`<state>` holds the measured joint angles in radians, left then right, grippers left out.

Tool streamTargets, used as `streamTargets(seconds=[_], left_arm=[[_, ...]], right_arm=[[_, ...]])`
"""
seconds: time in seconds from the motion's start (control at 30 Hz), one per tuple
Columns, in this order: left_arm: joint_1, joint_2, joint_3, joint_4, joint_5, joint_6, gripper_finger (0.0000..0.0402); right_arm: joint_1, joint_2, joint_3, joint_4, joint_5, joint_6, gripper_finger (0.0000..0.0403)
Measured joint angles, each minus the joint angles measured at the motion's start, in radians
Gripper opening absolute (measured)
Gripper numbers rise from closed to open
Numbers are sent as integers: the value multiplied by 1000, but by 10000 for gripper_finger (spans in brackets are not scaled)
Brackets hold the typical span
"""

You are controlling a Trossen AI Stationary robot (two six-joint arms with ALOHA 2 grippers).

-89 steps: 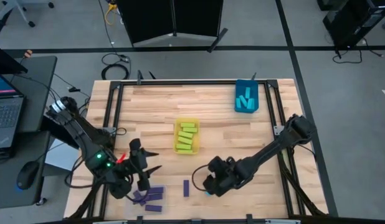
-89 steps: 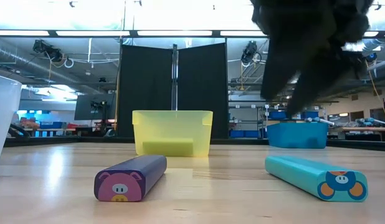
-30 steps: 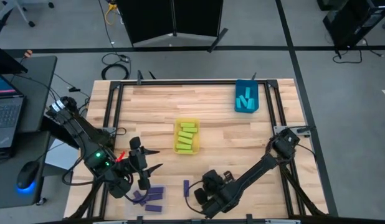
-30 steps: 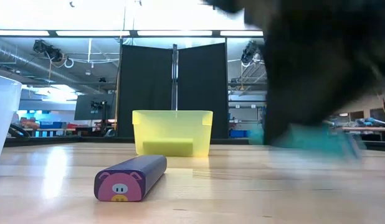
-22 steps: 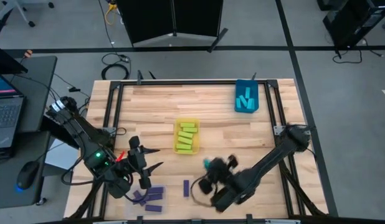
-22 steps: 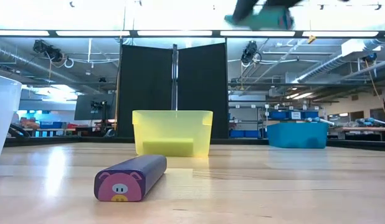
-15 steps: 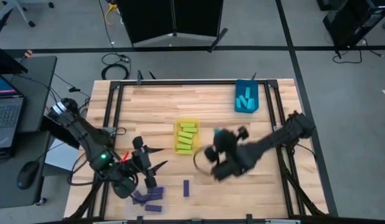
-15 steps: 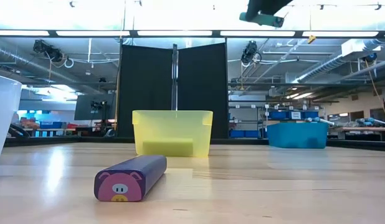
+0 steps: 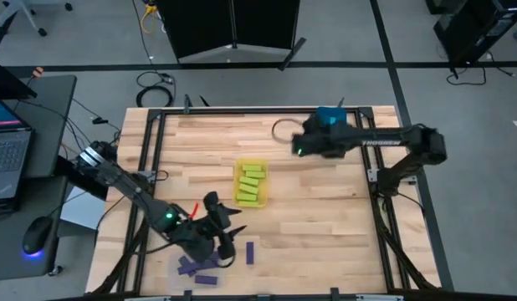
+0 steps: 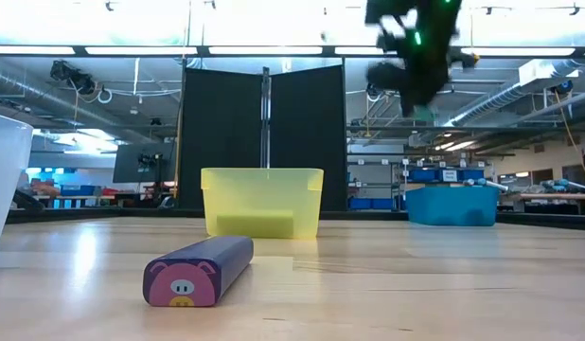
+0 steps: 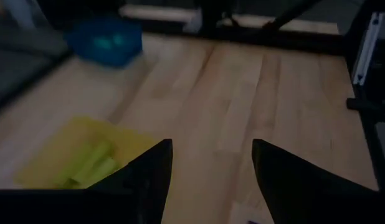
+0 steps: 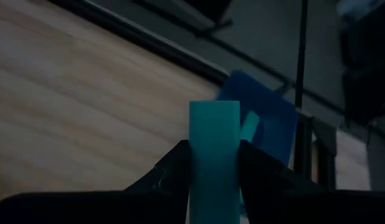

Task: Sort blocks
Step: Put the light blue block into the blue bin, then put the purple block into the transparent bin

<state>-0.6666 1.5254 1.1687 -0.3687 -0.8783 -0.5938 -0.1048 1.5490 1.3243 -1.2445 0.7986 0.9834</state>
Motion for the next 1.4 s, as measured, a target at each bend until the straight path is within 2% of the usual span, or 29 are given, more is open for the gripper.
streamTargets(seconds=[0.23, 0.33, 0.47, 0.53, 0.7, 0.83, 0.97, 1.07, 1.17, 1.4], left_arm=[[69, 70, 0, 4, 144, -163, 227], [96, 88, 0, -4, 191, -238, 227], [130, 102, 0, -41, 223, -336, 227], [150, 109, 0, -62, 258, -386, 227], [179, 157, 0, -73, 348, -471, 227], [198, 223, 0, -70, 437, -545, 227], [203, 277, 0, -53, 506, -621, 227], [201, 304, 0, 2, 556, -657, 227], [198, 332, 47, -14, 568, -673, 227], [179, 434, 288, -279, 583, -683, 230]], right_arm=[[-349, -182, -345, 377, -175, -251, 115], [-443, -233, -434, 527, -234, -323, 115], [-523, -249, -489, 640, -234, -379, 117], [-543, -246, -491, 646, -227, -386, 155], [-558, -250, -492, 686, -231, -436, 302], [-556, -272, -492, 715, -235, -462, 361], [-551, -289, -492, 729, -239, -483, 368], [-538, -291, -492, 738, -243, -497, 357], [-527, -292, -492, 753, -243, -514, 344], [-501, -292, -492, 775, -243, -548, 321]])
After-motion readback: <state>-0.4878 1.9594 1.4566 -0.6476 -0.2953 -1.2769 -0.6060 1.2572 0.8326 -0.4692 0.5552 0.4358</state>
